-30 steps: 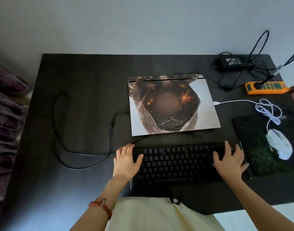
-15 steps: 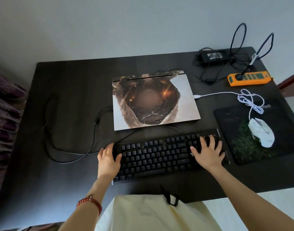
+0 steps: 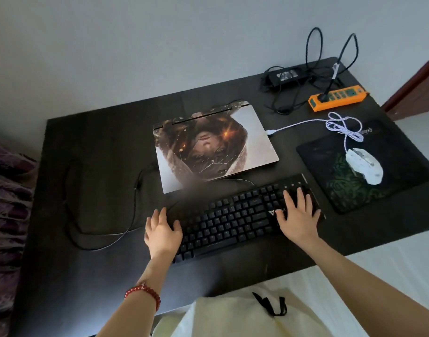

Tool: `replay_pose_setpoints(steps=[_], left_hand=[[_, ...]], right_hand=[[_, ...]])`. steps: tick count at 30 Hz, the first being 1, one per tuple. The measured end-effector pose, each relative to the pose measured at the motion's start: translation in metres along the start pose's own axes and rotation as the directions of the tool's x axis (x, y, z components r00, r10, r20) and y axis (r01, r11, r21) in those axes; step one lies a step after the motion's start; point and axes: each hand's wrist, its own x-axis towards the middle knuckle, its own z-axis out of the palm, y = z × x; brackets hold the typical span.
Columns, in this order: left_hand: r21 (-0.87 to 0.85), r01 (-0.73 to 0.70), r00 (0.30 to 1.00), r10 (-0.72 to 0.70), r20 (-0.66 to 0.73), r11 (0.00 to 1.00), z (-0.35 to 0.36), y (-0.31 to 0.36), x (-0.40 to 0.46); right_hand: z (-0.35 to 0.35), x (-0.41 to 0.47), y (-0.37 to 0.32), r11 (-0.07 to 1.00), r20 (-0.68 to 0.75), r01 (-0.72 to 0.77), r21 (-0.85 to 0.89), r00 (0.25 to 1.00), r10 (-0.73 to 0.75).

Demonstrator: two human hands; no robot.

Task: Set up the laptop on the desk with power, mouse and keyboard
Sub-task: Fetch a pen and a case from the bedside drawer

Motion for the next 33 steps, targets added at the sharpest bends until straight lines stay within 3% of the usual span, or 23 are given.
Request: replay_pose_setpoints(steps=[3,7,10,15,22,25,30,33], left_hand=[[0.105,-0.264,0.964,0.26,0.055,0.959,0.012,0.026,-0.022],[0.058,-0.504,0.84,0.474,0.265,0.862,0.043,0.089,-0.05],[-0.008,-0.668,0.677,0.613,0.408,0.744,0.075,0.147,-0.08],[-0.1,-0.831,0.403,0.718,0.568,0.547,0.14,0.232,-0.164],[-0.283,-0.933,-0.034,0.727,0.686,0.224,0.276,0.332,-0.398],[-0.379,-0.914,-0.187,0.678,0.711,0.146,0.332,0.35,-0.525],[-0.523,-0.851,-0.394,0.587,0.707,0.058,0.395,0.371,-0.707],[-0.561,-0.828,-0.475,0.533,0.701,0.001,0.438,0.395,-0.798]], right_hand=[[0.007,-0.038,0.008,0.989,-0.02,-0.038,0.145,0.999,0.041],[-0.006,-0.083,0.044,0.884,0.011,-0.154,0.441,0.986,0.166],[-0.024,-0.114,0.097,0.836,-0.001,-0.244,0.492,0.96,0.281],[-0.042,-0.176,0.198,0.705,-0.063,-0.361,0.611,0.865,0.498],[-0.041,-0.32,0.393,0.46,-0.044,-0.449,0.766,0.677,0.735],[-0.043,-0.4,0.482,0.341,-0.049,-0.464,0.818,0.534,0.844],[-0.044,-0.51,0.602,0.155,-0.022,-0.408,0.9,0.312,0.95],[-0.041,-0.562,0.677,0.05,0.021,-0.343,0.938,0.2,0.98]])
